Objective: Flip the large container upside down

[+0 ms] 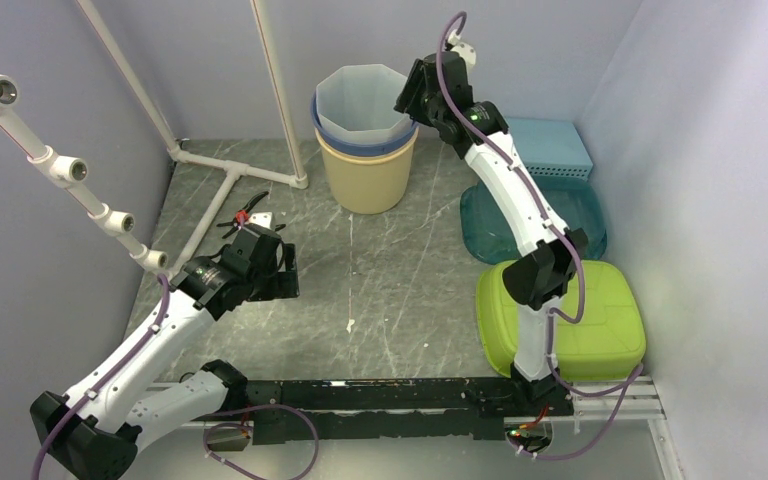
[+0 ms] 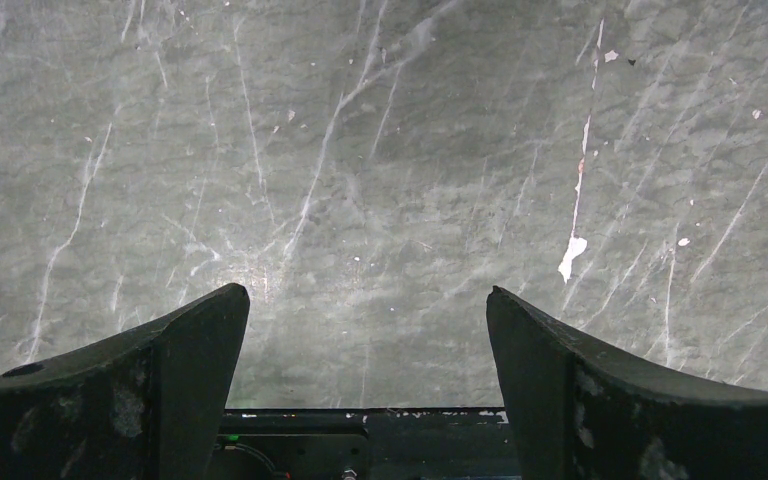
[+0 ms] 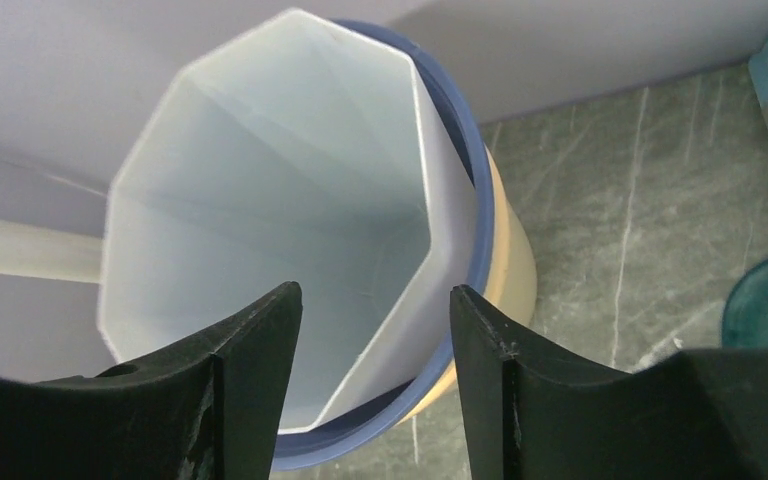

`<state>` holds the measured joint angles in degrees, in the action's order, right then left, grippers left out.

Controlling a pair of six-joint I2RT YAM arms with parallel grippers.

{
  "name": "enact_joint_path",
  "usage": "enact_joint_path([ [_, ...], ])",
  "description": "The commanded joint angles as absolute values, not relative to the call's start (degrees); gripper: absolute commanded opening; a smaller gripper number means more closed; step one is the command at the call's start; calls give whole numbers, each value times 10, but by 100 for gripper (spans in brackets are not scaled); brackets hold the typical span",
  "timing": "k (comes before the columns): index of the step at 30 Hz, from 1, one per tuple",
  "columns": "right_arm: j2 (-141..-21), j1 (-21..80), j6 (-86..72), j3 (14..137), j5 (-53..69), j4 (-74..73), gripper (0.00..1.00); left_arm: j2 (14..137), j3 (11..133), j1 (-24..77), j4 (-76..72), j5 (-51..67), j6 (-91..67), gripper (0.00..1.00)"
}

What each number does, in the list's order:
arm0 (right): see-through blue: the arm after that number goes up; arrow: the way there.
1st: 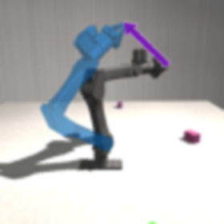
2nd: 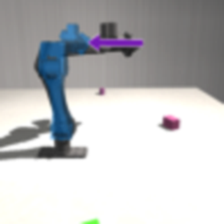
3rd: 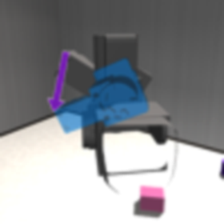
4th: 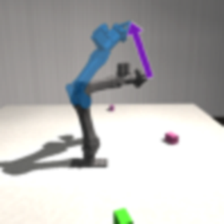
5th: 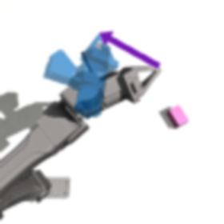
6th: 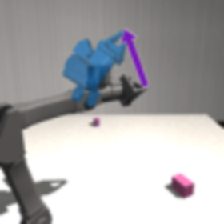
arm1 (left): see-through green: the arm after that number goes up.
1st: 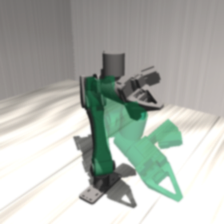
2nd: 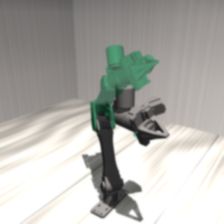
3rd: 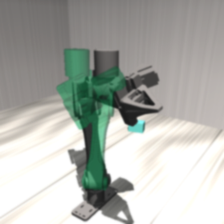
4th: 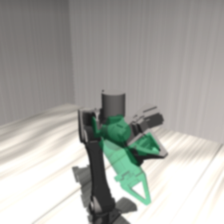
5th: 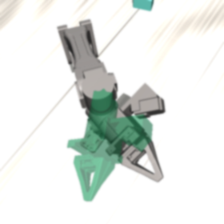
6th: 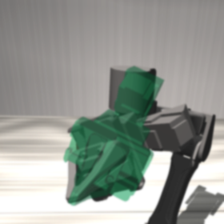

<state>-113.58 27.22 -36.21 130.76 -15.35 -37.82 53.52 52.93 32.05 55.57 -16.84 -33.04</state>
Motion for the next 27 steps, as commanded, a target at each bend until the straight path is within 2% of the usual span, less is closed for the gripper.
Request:
enact_joint_path([
  [1,-1142,271,-356,1332,-152,-399,59,534,535,319,549,-172,-326,94],
  [13,-1175,272,-353,1356,-133,-402,51,535,535,319,549,-171,-325,94],
  [20,-1193,272,-353,1375,-131,-416,49,533,536,319,550,-175,-326,94],
  [27,-1201,272,-346,1385,-118,-422,38,532,536,319,551,-176,-327,94],
])
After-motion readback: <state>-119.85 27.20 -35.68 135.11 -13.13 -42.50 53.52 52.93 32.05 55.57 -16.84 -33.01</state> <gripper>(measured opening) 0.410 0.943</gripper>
